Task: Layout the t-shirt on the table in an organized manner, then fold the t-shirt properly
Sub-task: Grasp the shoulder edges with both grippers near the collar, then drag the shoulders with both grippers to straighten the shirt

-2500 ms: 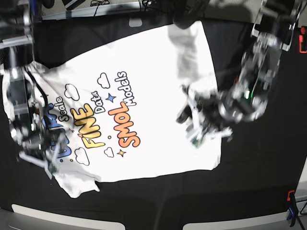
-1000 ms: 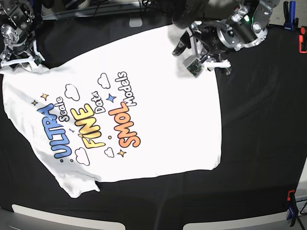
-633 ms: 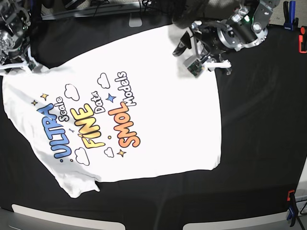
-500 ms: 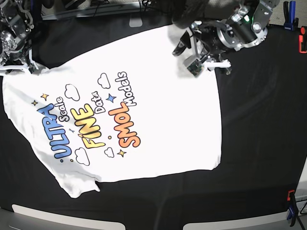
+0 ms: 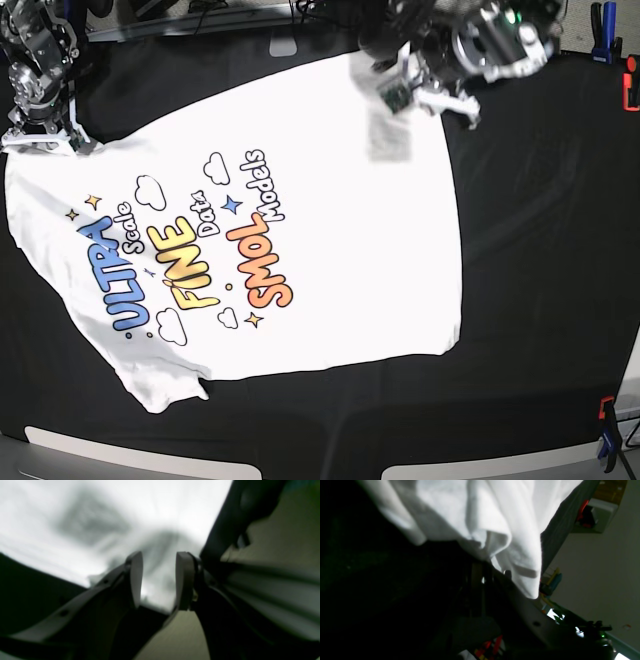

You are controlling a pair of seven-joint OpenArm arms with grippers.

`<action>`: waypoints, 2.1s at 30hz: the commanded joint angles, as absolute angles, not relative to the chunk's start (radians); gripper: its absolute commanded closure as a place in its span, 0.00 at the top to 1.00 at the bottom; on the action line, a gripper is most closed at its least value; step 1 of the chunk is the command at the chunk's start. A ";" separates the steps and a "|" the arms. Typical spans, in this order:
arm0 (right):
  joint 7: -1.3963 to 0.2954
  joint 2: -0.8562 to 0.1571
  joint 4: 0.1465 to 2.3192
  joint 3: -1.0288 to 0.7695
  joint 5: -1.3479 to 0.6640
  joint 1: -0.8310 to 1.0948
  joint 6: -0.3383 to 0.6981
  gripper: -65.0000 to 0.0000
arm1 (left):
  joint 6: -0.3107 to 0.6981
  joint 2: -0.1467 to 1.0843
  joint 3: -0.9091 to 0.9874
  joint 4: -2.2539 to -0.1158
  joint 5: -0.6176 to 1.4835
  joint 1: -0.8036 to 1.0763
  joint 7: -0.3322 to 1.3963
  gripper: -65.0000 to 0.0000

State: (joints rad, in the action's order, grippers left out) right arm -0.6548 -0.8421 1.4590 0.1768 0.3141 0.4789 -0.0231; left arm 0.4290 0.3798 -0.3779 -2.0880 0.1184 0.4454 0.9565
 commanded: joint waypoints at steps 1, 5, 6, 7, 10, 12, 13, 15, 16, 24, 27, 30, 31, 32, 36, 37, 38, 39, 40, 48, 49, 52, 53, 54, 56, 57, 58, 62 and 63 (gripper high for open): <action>-0.663 -0.862 1.465 0.171 0.315 0.477 -0.020 0.00 | 0.435 0.383 -0.375 -2.108 0.091 0.464 0.915 0.32; -0.670 -0.862 1.465 0.171 0.314 0.477 0.003 0.00 | 0.435 0.383 -0.375 -2.108 0.011 0.529 0.867 0.32; -0.670 -0.862 1.465 0.171 0.314 0.477 0.010 0.00 | 0.435 0.383 -0.377 -2.108 0.001 0.542 0.862 0.32; -0.670 -0.862 1.465 0.171 0.314 0.477 0.016 0.00 | 0.435 0.383 -0.383 -2.108 -0.012 0.552 0.860 0.32; -0.670 -0.862 1.465 0.171 0.315 0.477 0.019 0.00 | 0.434 0.383 -0.423 -2.107 -0.075 0.569 0.839 0.32; -0.670 -0.862 1.465 0.171 0.315 0.477 0.019 0.00 | 0.421 0.383 -0.461 -2.107 -0.120 0.571 0.817 0.32; -0.670 -0.862 1.465 0.171 0.315 0.477 0.019 0.00 | 0.398 0.383 -0.480 -2.106 -0.145 0.571 0.799 0.33; -0.674 -0.862 1.465 0.171 0.315 0.477 0.019 0.00 | 0.321 0.383 -0.511 -2.100 -0.211 0.570 0.773 0.37; -0.677 -0.862 1.465 0.171 0.314 0.477 0.019 0.00 | 0.285 0.383 -0.522 -2.094 -0.241 0.568 0.769 0.38; -0.679 -0.862 1.465 0.171 0.314 0.477 0.019 0.00 | 0.228 0.382 -0.532 -1.982 -0.294 0.568 0.776 0.39; -0.680 -0.862 1.465 0.171 0.315 0.477 0.019 0.00 | 0.227 0.383 -0.532 -1.929 -0.295 0.562 0.767 0.39; -0.680 -0.862 1.465 0.171 0.314 0.477 0.019 0.00 | 0.200 0.383 -0.532 -1.889 -0.296 0.559 0.746 0.39; -0.680 -0.862 1.465 0.171 0.314 0.477 0.019 0.00 | 0.184 0.383 -0.532 -1.884 -0.296 0.559 0.743 0.39; -0.680 -0.862 1.465 0.171 0.314 0.477 0.019 0.00 | 0.173 0.383 -0.532 -1.882 -0.299 0.559 0.743 0.38; -0.680 -0.862 1.466 0.171 0.315 0.477 0.019 0.00 | 0.168 0.383 -0.532 -1.887 -0.314 0.560 0.775 0.03; -0.680 -0.862 1.469 0.171 0.315 0.477 0.019 0.00 | 0.168 0.383 -0.532 -1.893 -0.314 0.560 0.802 0.00; -0.680 -0.862 1.475 0.171 0.315 0.477 0.019 0.00 | 0.168 0.383 -0.532 -1.900 -0.314 0.560 0.834 0.00; -0.681 -0.862 1.484 0.171 0.315 0.477 0.019 0.00 | 0.168 0.383 -0.532 -1.908 -0.314 0.560 0.864 0.00; -0.683 -0.862 1.495 0.171 0.315 0.479 0.019 0.00 | 0.168 0.383 -0.532 -1.917 -0.314 0.560 0.887 0.00; -0.740 -0.881 1.643 0.171 0.315 0.515 0.042 0.00 | 0.168 0.384 -0.532 -2.049 -0.429 0.603 0.929 0.00; -0.744 -0.892 1.663 0.171 0.315 0.527 0.042 0.00 | 0.168 0.383 -0.532 -2.069 -0.453 0.613 0.938 0.00; -0.770 -0.934 1.719 0.171 0.315 0.575 0.035 0.00 | 0.167 0.391 -0.532 -2.117 -0.500 0.635 0.960 0.00; -0.784 -0.949 1.736 0.171 0.315 0.592 0.028 0.00 | 0.166 0.401 -0.532 -2.130 -0.501 0.644 0.963 0.00; -0.796 -0.966 1.753 0.171 0.314 0.613 0.020 0.00 | 0.165 0.410 -0.532 -2.143 -0.501 0.652 0.970 0.00; -0.816 -1.001 1.784 0.171 0.315 0.656 -0.002 0.00 | 0.155 0.436 -0.532 -2.162 -0.502 0.670 0.980 0.00; -0.827 -1.018 1.800 0.171 0.314 0.679 -0.012 0.00 | 0.150 0.451 -0.532 -2.173 -0.512 0.685 0.980 0.00; -0.837 -1.033 1.818 0.171 0.315 0.702 -0.026 0.00 | 0.141 0.466 -0.532 -2.184 -0.531 0.700 0.980 0.00; -0.888 -1.074 1.888 0.171 0.317 0.785 -0.039 0.00 | 0.077 0.519 -0.532 -2.234 -0.622 0.764 0.980 0.00; -0.894 -1.076 1.907 0.171 0.324 0.799 -0.040 0.00 | 0.065 0.530 -0.532 -2.247 -0.639 0.779 0.979 0.00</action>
State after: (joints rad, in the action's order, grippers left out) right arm -0.8883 -1.0546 1.8931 0.1806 0.3027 0.8017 -0.0269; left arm 0.0792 0.5243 -0.5312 -2.2280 -0.6254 0.7681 0.9699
